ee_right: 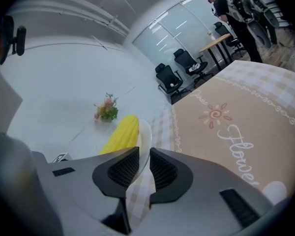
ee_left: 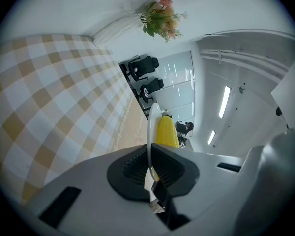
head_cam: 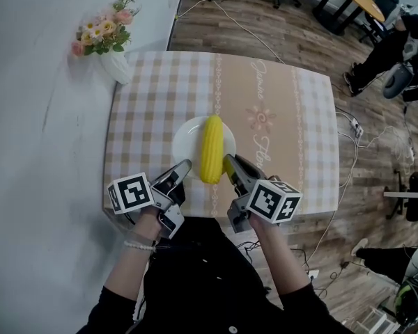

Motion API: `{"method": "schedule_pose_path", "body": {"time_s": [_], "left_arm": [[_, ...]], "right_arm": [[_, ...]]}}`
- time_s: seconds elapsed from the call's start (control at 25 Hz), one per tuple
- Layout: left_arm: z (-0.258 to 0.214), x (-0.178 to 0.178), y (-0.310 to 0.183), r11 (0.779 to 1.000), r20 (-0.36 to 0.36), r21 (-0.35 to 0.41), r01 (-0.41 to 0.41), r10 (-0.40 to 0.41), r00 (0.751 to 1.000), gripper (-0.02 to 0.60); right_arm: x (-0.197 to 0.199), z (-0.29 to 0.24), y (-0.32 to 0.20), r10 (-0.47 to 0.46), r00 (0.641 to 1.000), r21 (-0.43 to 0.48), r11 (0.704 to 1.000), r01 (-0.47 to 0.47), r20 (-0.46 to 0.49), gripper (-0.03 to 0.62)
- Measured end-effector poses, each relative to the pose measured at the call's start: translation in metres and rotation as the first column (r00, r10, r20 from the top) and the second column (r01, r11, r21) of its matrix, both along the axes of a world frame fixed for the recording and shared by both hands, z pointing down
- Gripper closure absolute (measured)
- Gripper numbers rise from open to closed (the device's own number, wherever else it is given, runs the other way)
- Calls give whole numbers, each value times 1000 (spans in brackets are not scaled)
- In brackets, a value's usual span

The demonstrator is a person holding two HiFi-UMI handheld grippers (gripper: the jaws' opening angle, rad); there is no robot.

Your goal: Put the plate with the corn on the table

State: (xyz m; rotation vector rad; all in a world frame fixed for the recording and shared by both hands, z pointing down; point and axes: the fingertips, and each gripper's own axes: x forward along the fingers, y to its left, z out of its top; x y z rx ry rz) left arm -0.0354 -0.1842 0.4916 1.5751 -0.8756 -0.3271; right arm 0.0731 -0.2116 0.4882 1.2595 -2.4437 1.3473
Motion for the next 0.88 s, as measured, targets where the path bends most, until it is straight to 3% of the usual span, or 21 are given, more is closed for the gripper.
{"method": "schedule_pose_path", "body": {"time_s": [0.28, 0.88], "left_arm": [[21, -1, -16, 1000, 50, 3, -20, 19, 999, 558], [80, -1, -37, 988, 50, -106, -110, 115, 992, 555]], "right_arm": [[0, 26, -13, 22, 999, -39, 999, -23, -25, 496], [0, 86, -23, 29, 996, -163, 986, -44, -89, 493]]}}
